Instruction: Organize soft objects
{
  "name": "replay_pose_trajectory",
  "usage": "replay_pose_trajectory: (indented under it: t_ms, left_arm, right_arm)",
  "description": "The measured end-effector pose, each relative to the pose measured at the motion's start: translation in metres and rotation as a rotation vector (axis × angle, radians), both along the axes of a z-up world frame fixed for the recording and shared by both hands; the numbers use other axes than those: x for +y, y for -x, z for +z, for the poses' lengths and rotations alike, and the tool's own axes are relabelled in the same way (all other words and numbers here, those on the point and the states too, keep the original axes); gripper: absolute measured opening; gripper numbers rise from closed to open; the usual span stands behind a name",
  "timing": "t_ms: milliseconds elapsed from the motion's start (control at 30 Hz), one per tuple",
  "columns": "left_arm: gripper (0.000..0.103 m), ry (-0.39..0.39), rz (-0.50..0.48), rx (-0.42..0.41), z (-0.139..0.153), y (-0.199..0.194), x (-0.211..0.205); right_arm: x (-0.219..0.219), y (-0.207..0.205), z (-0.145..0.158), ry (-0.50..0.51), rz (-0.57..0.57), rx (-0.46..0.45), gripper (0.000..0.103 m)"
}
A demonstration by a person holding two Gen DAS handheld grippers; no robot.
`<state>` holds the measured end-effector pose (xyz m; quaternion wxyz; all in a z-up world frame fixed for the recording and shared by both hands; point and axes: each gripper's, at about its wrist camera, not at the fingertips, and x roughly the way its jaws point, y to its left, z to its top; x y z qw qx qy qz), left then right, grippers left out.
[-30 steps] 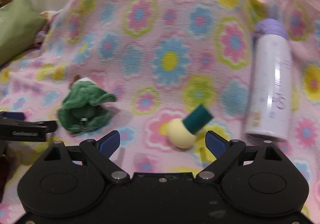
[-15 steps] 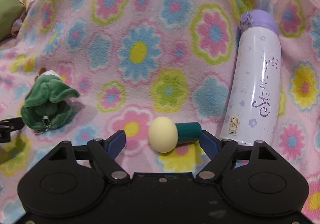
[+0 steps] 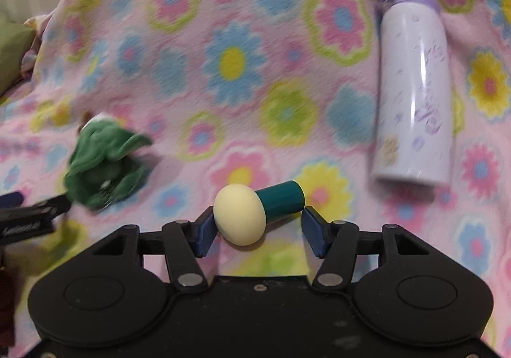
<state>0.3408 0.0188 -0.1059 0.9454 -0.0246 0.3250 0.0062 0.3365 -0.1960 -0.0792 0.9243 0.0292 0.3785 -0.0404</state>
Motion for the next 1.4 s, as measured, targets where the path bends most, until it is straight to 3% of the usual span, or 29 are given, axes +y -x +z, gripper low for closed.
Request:
replay_pose_trajectory:
  t_ms: [100, 167, 233, 400, 533, 633, 767, 833, 867, 900, 1167, 1400]
  left_arm:
    - [0.101, -0.001, 0.000, 0.000, 0.000, 0.000, 0.000]
    - [0.101, -0.001, 0.000, 0.000, 0.000, 0.000, 0.000]
    - [0.101, -0.002, 0.000, 0.000, 0.000, 0.000, 0.000]
    - [0.101, -0.003, 0.000, 0.000, 0.000, 0.000, 0.000]
    - [0.101, -0.004, 0.000, 0.000, 0.000, 0.000, 0.000]
    - [0.101, -0.005, 0.000, 0.000, 0.000, 0.000, 0.000]
    - [0.101, -0.008, 0.000, 0.000, 0.000, 0.000, -0.001]
    - [0.101, -0.008, 0.000, 0.001, -0.001, 0.000, 0.000]
    - [0.101, -0.009, 0.000, 0.001, -0.001, 0.000, 0.000]
    - [0.101, -0.009, 0.000, 0.001, -0.001, 0.000, 0.000]
    - [0.101, -0.011, 0.000, 0.001, -0.001, 0.000, -0.001]
    - [0.099, -0.005, -0.044, -0.005, 0.000, 0.002, 0.000]
  right_arm:
    - [0.014, 0.008, -0.001, 0.042, 0.006, -0.015, 0.059]
    - [0.018, 0.009, -0.001, 0.082, 0.002, -0.035, 0.066]
    - [0.016, 0.010, -0.001, 0.113, -0.005, -0.054, 0.080]
    - [0.005, 0.000, -0.002, 0.118, 0.069, -0.055, 0.090]
    - [0.000, -0.004, -0.006, 0.083, 0.086, -0.049, 0.090]
    - [0.001, -0.001, -0.005, 0.074, 0.062, -0.108, 0.091]
    - [0.005, -0.005, -0.008, 0.072, 0.107, -0.091, 0.088]
    - [0.005, -0.008, -0.011, 0.064, 0.125, -0.069, 0.073]
    - [0.005, -0.008, -0.011, 0.065, 0.123, -0.076, 0.070]
    - [0.005, -0.007, -0.010, 0.065, 0.118, -0.078, 0.059]
    - [-0.001, 0.018, -0.005, 0.006, 0.068, -0.078, 0.059]
    - [0.005, 0.024, -0.011, 0.054, 0.055, -0.112, 0.059]
